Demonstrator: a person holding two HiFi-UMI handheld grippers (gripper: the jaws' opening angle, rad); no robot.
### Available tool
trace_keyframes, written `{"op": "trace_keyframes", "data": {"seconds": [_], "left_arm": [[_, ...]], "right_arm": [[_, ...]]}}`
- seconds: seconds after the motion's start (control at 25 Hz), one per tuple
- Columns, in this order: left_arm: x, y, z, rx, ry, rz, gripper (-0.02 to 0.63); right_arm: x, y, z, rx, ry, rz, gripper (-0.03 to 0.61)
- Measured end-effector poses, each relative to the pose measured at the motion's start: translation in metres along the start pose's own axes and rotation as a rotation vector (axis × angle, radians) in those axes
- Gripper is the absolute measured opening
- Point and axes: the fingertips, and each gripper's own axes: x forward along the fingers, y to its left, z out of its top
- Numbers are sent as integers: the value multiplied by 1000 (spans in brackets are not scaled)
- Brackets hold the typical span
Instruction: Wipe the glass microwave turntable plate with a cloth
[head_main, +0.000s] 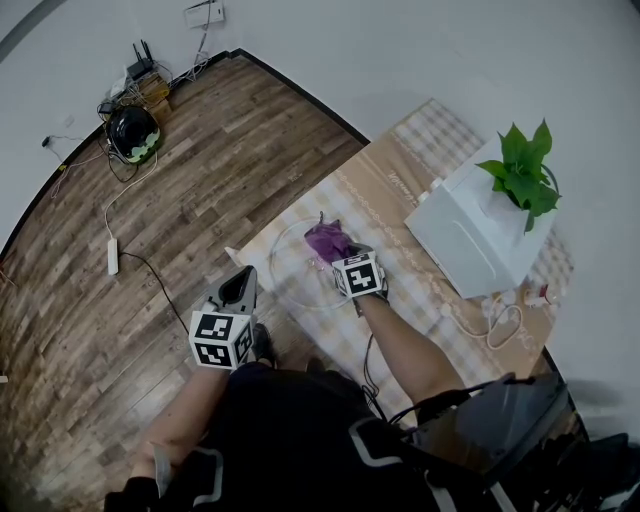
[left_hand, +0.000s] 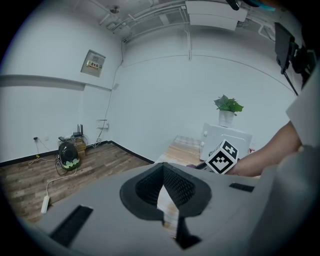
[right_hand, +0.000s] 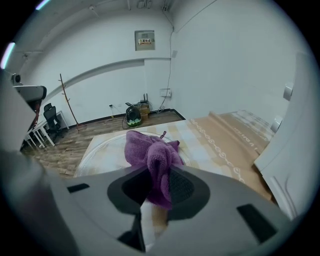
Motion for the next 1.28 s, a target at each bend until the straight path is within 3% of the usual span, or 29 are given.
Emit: {"op": "trace_keyframes", "data": {"seconds": [0.72,0.88,1.28], "left_arm": [[-13,-16,5,26,-16,17,3],[-16,-21,6,28,-22,19,3],[-25,-37,4,15,-40,43,3]], "right_arm": [[-20,-67,-16,68,13,-108,81],[-32,-74,-11,81,-27,-123,81],[-90,-20,40,86,-247,51,81]]}}
